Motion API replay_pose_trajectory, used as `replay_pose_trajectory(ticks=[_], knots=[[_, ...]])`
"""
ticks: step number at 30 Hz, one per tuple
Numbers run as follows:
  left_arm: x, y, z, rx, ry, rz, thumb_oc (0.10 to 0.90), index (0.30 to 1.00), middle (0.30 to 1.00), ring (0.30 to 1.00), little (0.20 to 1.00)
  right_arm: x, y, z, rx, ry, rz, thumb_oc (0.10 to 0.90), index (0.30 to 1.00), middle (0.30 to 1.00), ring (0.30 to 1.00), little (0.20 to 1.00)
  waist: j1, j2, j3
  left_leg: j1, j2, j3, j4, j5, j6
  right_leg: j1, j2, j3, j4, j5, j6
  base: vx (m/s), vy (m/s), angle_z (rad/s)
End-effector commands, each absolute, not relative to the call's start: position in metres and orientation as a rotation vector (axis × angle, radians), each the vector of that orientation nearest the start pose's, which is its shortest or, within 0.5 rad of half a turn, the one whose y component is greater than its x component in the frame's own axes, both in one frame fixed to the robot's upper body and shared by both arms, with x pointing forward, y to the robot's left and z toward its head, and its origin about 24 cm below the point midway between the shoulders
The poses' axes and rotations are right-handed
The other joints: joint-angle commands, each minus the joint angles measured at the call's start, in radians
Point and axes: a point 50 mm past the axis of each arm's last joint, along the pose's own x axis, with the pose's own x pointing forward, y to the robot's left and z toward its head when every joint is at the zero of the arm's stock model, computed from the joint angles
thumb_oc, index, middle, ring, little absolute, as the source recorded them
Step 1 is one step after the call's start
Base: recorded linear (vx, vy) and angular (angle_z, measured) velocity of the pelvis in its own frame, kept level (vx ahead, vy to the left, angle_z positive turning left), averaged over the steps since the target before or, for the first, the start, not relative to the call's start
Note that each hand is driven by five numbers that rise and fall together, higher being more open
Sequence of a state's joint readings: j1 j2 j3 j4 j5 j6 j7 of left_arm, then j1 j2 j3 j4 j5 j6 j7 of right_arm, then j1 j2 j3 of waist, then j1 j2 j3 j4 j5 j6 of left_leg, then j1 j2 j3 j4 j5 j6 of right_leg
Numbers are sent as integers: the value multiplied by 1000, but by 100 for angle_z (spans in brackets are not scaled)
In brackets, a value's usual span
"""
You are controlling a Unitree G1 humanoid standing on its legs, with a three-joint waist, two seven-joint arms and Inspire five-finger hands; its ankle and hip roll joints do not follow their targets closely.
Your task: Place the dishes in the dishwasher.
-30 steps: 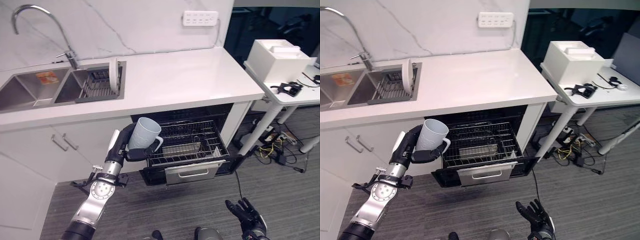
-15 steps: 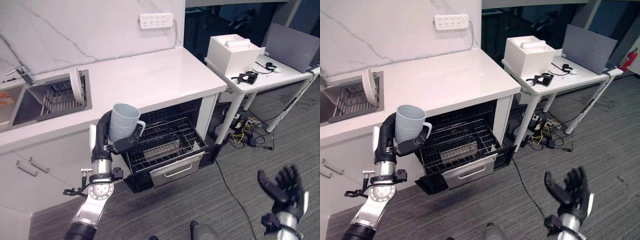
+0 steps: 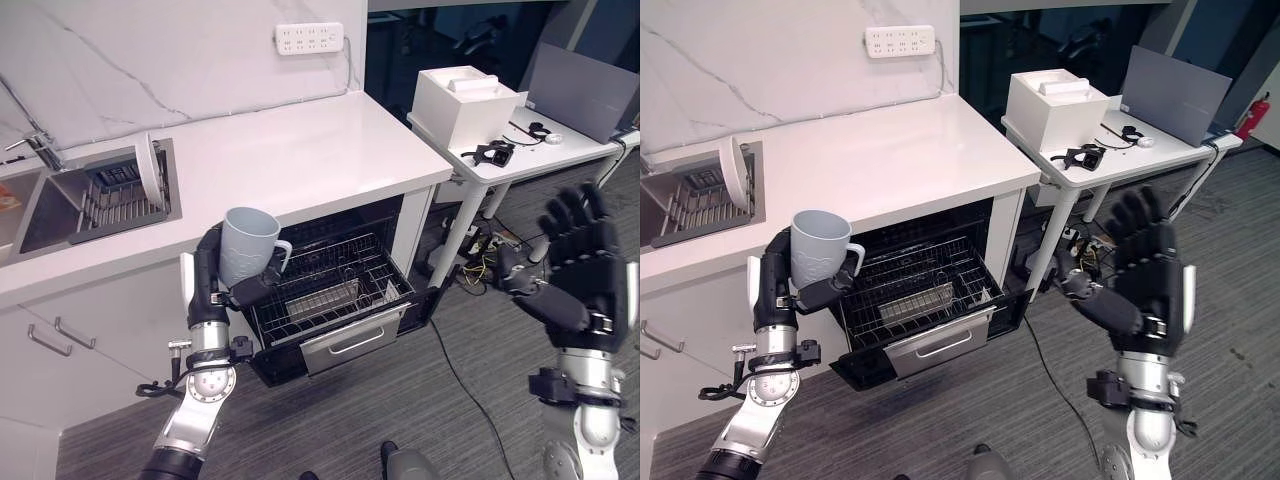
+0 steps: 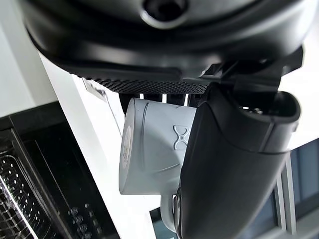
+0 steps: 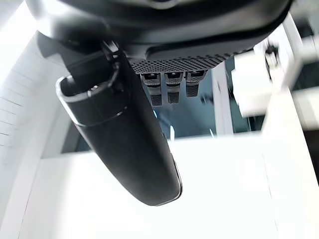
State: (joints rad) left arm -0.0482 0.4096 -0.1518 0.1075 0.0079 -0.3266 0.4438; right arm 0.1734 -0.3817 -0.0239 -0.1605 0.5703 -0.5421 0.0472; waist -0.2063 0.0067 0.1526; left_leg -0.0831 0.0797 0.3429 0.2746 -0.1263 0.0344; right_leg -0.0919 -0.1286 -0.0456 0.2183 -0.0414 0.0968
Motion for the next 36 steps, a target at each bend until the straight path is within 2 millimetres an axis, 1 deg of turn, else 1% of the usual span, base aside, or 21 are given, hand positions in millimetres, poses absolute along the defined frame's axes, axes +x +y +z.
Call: replay_pose_trajectory(ticks=[1,2,6,8,14,15,17,27,32,36], knots=[[257,187,130,352,-648,148,400,300,300,300,300,214,-207,154,131,-751,194,800,900,900,900,900,38,9,-37,58,33,-131,25,-122,-61,24,-23,-43,82,-124,53,47,-13,26],[255,186,130,362,-658,130,400,300,300,300,300,217,-199,154,153,-733,249,800,900,900,900,900,52,8,-41,52,32,-142,25,-121,-63,27,-27,-54,82,-127,52,31,-8,32],[254,181,132,372,-674,77,400,300,300,300,300,222,-188,155,157,-690,347,800,900,900,900,900,73,5,-46,41,26,-164,25,-119,-65,31,-32,-73,82,-132,51,18,-10,30],[252,178,132,373,-677,32,400,300,300,300,300,225,-182,154,168,-668,385,800,900,900,900,900,90,3,-50,32,20,-179,25,-116,-66,34,-35,-86,82,-133,51,12,-17,30],[250,173,133,368,-694,-30,400,300,300,300,300,231,-176,153,207,-626,400,800,900,900,900,900,117,2,-56,18,11,-205,25,-114,-65,38,-39,-104,82,-138,49,8,6,22],[249,168,135,369,-713,-59,400,300,300,300,300,234,-173,152,211,-608,408,800,900,900,900,900,126,5,-56,13,7,-216,25,-114,-65,40,-39,-110,82,-140,47,11,21,25],[247,165,138,376,-731,-88,400,300,300,300,300,235,-168,150,223,-593,422,800,900,900,900,900,133,7,-57,8,5,-223,25,-111,-66,41,-38,-114,82,-141,46,13,16,14],[245,160,144,378,-759,-141,400,300,300,300,300,237,-155,145,286,-546,511,800,900,900,900,900,153,7,-61,-6,-7,-247,25,-106,-62,44,-40,-125,82,-145,46,11,-3,10],[244,156,147,388,-793,-165,400,300,300,300,300,237,-146,143,307,-524,566,800,900,900,900,900,157,7,-60,-7,-9,-251,25,-104,-61,46,-40,-124,82,-145,46,-8,-10,9],[244,155,149,386,-807,-178,400,300,300,300,300,239,-142,142,321,-509,581,800,900,900,900,900,160,7,-59,-5,-11,-254,25,-104,-60,48,-40,-122,82,-145,46,0,0,0]])
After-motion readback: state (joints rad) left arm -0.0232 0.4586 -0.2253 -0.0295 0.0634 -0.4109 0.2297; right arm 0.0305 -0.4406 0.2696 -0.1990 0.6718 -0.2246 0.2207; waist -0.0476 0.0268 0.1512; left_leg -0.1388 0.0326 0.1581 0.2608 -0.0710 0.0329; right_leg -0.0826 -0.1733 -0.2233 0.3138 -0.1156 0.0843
